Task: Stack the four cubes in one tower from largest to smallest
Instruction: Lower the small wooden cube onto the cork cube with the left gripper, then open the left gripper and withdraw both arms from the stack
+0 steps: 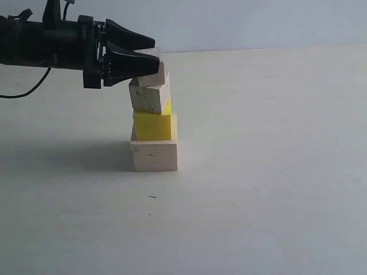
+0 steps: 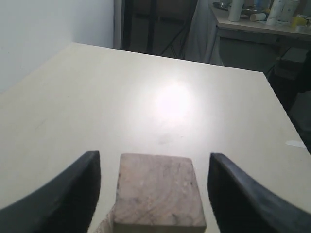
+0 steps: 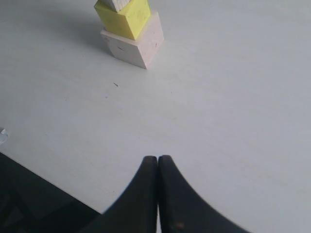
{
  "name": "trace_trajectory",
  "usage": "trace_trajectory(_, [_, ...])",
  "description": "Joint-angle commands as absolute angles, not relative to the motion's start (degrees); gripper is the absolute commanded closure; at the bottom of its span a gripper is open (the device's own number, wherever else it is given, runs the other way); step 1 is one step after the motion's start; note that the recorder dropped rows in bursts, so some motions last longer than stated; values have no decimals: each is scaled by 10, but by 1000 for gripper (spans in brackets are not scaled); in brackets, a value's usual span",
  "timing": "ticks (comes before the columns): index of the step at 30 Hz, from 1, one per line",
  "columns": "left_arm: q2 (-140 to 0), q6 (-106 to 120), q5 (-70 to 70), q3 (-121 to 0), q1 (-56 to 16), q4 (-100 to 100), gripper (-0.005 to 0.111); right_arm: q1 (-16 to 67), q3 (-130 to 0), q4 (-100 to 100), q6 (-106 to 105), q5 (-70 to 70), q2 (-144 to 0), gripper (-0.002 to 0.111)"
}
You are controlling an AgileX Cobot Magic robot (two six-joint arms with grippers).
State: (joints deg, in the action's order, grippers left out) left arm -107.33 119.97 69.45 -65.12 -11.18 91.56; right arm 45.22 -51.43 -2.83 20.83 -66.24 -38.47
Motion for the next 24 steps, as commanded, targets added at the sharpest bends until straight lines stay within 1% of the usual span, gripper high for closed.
trace_trajectory(1, [-1055, 1195, 700, -655, -113, 930, 44, 453, -512, -29, 206, -658, -380, 108])
trace_trajectory(8, [-1020, 1193, 700, -655, -111, 929, 44, 453, -512, -29, 206, -657, -380, 108])
trace_trajectory(11, [-994, 1162, 700, -655, -99, 917, 44, 453, -512, -29, 206, -643, -380, 108])
trace_trajectory(14, [-956, 1123, 700, -655, -79, 908, 48, 453, -512, -29, 206, -605, -380, 108])
trace_trajectory(16, [-928, 1090, 700, -655, -61, 898, 58, 453, -512, -29, 207, -575, -384, 108])
trace_trajectory(18, [-904, 1049, 700, -655, -45, 884, 72, 453, -512, -29, 207, -547, -396, 108])
trace_trajectory(22, [-861, 972, 700, -655, -29, 867, 104, 453, -512, -37, 208, -514, -448, 108])
trace_trajectory(24, [-845, 930, 697, -655, -28, 848, 107, 453, -512, -40, 208, -481, -486, 108])
